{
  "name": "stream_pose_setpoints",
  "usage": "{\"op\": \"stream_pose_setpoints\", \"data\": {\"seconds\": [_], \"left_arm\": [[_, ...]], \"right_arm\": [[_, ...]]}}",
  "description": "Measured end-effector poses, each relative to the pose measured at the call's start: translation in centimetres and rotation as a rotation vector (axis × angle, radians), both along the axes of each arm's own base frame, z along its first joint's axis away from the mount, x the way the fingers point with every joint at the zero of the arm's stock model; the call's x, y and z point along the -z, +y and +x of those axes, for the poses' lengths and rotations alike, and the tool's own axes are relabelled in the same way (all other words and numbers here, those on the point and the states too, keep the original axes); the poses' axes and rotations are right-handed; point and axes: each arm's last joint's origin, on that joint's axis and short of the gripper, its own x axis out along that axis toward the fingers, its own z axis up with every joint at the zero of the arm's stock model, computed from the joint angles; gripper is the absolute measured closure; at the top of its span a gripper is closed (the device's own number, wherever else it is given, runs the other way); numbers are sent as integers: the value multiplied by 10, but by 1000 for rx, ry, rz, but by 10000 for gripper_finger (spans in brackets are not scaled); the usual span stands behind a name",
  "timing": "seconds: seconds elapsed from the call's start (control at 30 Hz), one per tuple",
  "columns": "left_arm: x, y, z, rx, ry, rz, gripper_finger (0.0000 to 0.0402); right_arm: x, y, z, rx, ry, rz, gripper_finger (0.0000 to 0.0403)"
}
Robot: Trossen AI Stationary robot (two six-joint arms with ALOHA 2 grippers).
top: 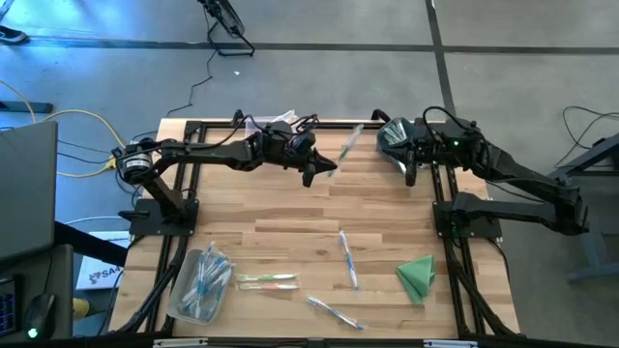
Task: Pick & Place Toothbrushes
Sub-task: Put the top green toothbrush into the blue bin
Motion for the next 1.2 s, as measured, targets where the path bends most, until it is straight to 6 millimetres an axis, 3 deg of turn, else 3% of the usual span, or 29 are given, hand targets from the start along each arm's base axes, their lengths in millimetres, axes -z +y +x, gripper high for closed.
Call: {"op": "stream_pose_setpoints", "data": {"seconds": [0.27, 0.57, 0.7, 0.87, 1.2], "left_arm": [[0, 0, 0, 0, 0, 0, 401], [0, 0, 0, 0, 0, 0, 401], [0, 0, 0, 0, 0, 0, 401], [0, 0, 0, 1, 0, 0, 401], [0, 0, 0, 2, 0, 0, 401]], "right_arm": [[1, -1, 1, 3, 3, 11, 384], [3, -2, 4, -14, 11, 30, 280], [8, -4, 11, -64, 34, 60, 252], [16, -9, 26, -124, 63, 102, 241], [21, -24, 61, -248, -49, 102, 240]]}}
